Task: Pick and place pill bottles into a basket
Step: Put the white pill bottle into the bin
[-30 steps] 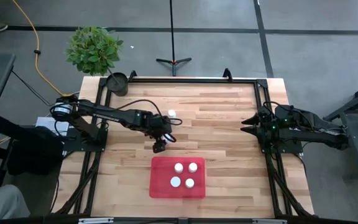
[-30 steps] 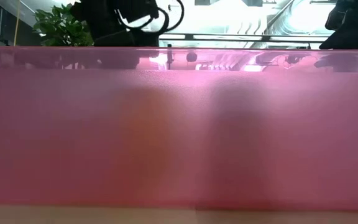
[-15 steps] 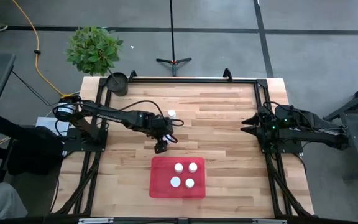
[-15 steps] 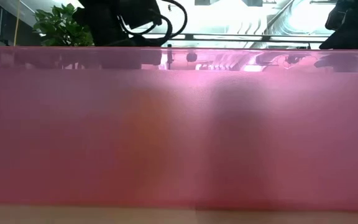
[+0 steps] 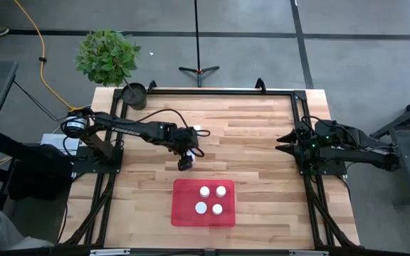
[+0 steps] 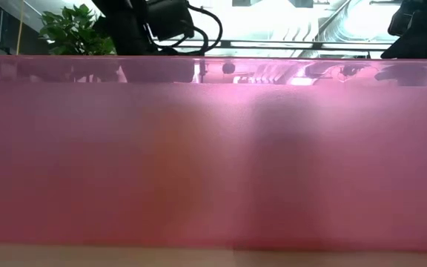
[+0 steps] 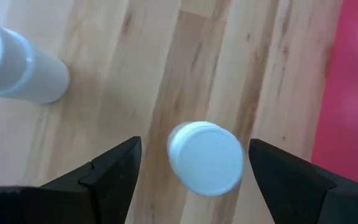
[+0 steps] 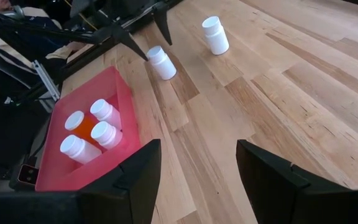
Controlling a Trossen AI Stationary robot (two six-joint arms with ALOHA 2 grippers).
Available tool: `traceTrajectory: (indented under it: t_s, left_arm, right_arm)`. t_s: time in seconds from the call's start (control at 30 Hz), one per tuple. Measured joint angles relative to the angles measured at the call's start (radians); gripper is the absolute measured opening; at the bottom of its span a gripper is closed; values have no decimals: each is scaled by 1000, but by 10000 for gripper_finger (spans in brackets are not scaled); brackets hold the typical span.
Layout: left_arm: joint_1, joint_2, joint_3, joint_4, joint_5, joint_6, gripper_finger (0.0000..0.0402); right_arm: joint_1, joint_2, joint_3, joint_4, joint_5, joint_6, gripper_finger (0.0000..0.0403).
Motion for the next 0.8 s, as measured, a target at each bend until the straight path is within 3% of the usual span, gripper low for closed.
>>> traceTrajectory:
  t_s: [0.8]
  left_arm:
    - [-3, 10, 0, 19, 34, 9, 330]
  right_arm:
    - [0, 0, 0, 0, 2, 0, 199]
